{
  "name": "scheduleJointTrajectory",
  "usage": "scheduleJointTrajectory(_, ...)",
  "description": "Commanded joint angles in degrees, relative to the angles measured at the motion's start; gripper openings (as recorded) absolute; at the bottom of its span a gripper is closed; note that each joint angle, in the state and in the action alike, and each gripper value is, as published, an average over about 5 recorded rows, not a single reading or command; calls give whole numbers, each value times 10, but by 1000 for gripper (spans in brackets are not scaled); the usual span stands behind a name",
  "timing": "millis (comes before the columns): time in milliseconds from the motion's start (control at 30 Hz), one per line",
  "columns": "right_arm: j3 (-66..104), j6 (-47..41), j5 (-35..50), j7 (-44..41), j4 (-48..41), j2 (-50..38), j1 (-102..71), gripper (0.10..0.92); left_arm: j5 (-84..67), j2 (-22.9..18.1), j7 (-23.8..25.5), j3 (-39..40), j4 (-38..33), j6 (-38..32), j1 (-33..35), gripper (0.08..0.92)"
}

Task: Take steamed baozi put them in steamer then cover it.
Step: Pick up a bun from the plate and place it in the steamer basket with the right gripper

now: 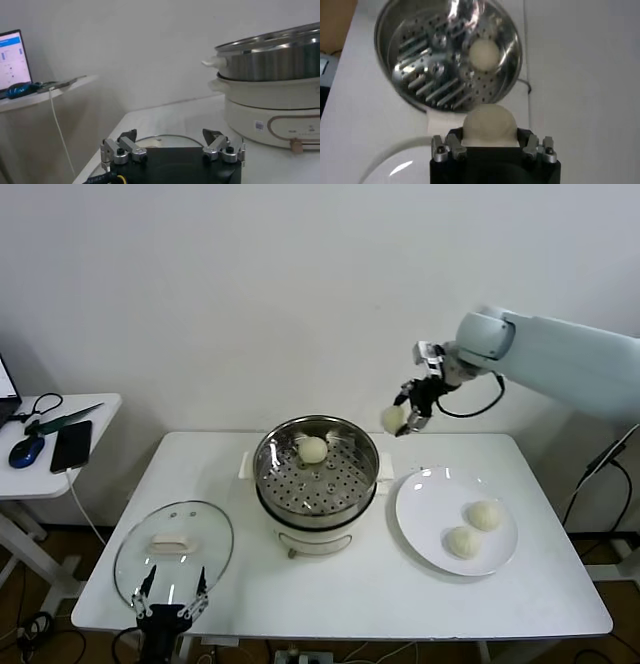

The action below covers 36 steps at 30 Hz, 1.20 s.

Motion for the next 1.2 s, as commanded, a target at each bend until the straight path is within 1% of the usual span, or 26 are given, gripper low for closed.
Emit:
scheduleJointTrajectory(33,-8,-28,56,39,-2,124,10,699,3,0,-2,4,-12,-4,18,823)
scheduleJointTrajectory(233,-10,-34,53,49,-50,198,-34,698,4,-2,-5,7,-6,-12,28,823)
scheduleJointTrajectory(500,-24,-37,43,57,-88,254,-91,703,9,-4,-5,2,-6,-6,19,823)
scheduleJointTrajectory(867,-30,-31,22,53,-126,274,-138,704,12,-5,-4,0,-1,-2,7,823)
scheduleJointTrajectory(1200,-38,-25,10,43,-128,260,-139,704,13,-5,-4,-2,1,0,4,823)
